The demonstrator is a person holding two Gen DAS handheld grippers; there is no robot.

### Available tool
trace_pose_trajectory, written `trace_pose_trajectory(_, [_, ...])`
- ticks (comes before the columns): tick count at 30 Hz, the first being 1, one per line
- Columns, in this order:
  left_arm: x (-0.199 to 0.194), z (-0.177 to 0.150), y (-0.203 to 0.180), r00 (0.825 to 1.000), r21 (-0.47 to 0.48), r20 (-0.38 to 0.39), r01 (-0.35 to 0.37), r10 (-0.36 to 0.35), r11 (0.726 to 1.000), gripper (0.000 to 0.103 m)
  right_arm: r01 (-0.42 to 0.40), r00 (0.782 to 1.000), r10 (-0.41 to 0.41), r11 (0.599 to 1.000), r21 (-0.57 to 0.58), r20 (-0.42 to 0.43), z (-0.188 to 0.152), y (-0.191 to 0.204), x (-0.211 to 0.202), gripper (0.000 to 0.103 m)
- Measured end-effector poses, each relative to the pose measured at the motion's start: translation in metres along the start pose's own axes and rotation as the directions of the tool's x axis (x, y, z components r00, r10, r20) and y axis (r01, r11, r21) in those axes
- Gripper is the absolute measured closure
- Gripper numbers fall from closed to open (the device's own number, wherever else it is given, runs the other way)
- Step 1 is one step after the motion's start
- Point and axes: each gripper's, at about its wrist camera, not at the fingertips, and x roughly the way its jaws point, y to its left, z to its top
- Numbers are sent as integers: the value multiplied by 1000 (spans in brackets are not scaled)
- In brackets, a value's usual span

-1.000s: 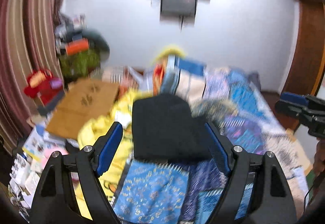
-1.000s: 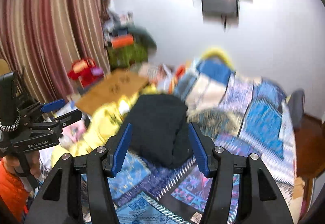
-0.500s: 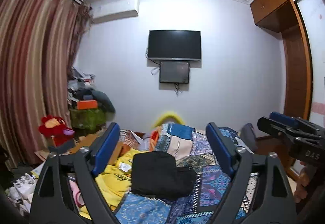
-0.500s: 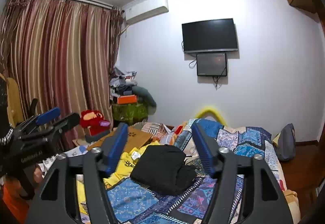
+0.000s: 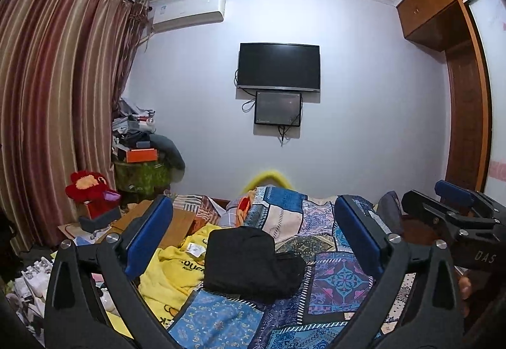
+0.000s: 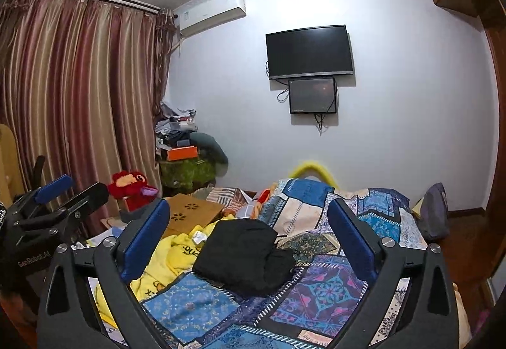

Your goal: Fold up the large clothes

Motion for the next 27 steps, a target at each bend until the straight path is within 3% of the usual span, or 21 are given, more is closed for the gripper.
trace_pose_trajectory(27, [10, -14, -9, 999, 27, -51, 1, 0, 1000, 0, 18, 998, -18, 1000, 6, -52, -10, -9, -10, 4])
